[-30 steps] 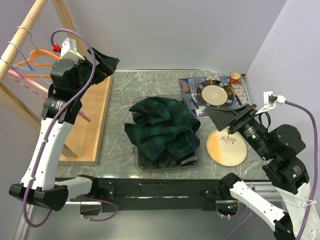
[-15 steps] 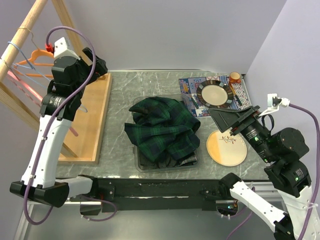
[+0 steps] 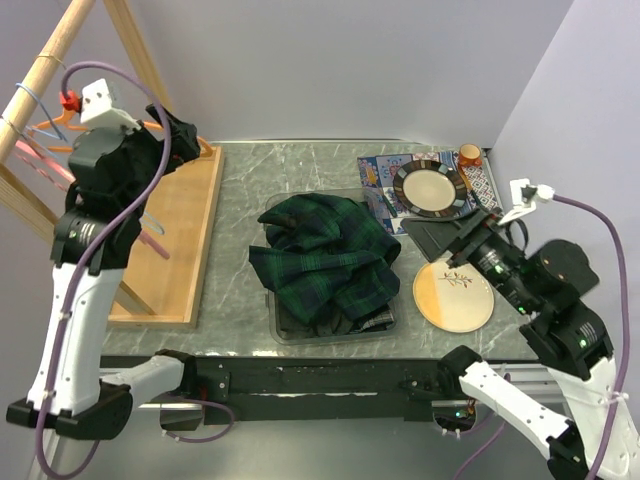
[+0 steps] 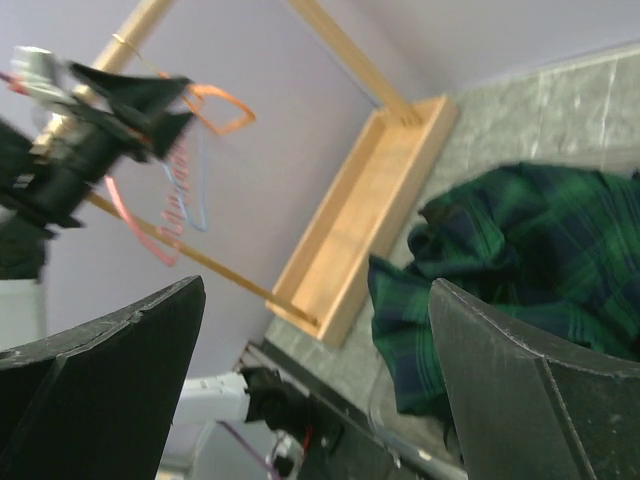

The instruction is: Remove the skirt from the hanger

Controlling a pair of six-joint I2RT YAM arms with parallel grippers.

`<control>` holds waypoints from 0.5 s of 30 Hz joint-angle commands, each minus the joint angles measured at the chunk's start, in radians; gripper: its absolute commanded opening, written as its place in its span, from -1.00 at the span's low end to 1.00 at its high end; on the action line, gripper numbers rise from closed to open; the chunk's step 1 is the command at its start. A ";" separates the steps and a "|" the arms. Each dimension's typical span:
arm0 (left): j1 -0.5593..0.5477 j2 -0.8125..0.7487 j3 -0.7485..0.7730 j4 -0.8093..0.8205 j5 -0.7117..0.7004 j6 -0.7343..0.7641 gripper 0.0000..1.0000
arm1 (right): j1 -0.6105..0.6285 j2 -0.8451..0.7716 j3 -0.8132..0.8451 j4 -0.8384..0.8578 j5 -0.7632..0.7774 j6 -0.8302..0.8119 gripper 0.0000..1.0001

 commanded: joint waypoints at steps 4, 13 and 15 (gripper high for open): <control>0.001 -0.069 0.113 0.062 0.225 0.035 0.94 | -0.004 0.088 0.099 -0.110 -0.030 0.004 1.00; -0.009 -0.038 0.077 0.165 0.738 -0.036 0.96 | -0.003 0.072 0.104 -0.151 -0.010 -0.034 1.00; -0.074 -0.043 -0.004 0.234 0.779 -0.077 0.94 | -0.003 0.052 0.101 -0.162 0.023 -0.034 1.00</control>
